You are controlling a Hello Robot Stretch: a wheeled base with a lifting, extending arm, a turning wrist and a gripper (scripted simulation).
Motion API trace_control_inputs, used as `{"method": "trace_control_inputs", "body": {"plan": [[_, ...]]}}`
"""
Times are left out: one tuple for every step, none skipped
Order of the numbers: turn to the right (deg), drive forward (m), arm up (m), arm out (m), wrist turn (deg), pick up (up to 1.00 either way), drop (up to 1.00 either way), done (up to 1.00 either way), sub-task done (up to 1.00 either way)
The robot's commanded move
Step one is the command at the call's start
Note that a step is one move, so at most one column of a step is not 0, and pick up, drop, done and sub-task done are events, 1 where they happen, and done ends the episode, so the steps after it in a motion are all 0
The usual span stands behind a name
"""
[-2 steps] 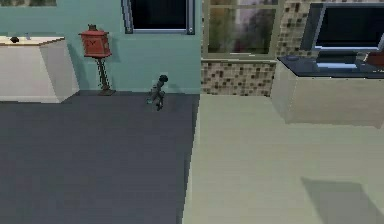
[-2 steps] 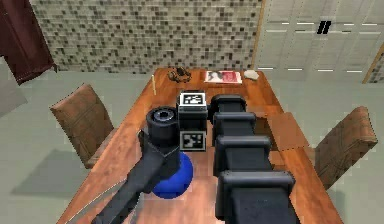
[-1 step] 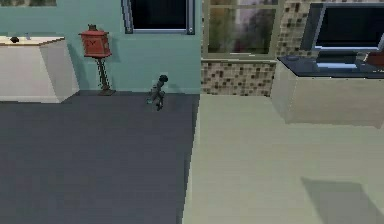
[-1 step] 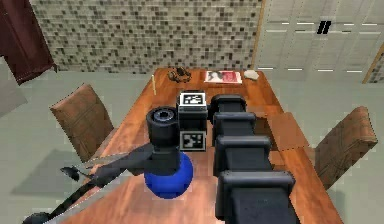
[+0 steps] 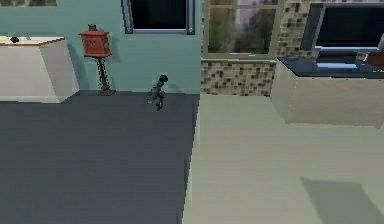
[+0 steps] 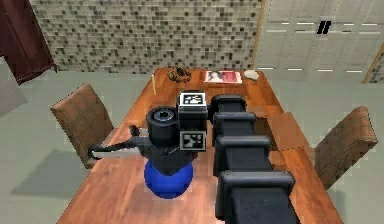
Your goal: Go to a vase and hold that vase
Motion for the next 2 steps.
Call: {"method": "trace_control_inputs", "body": {"plan": [[0.0, 0.00, 0.00, 0.00, 36.0, 0.00, 0.00, 0.00, 0.00], [0.0, 0.00, -0.28, 0.00, 0.0, 0.00, 0.00, 0.00, 0.00]]}}
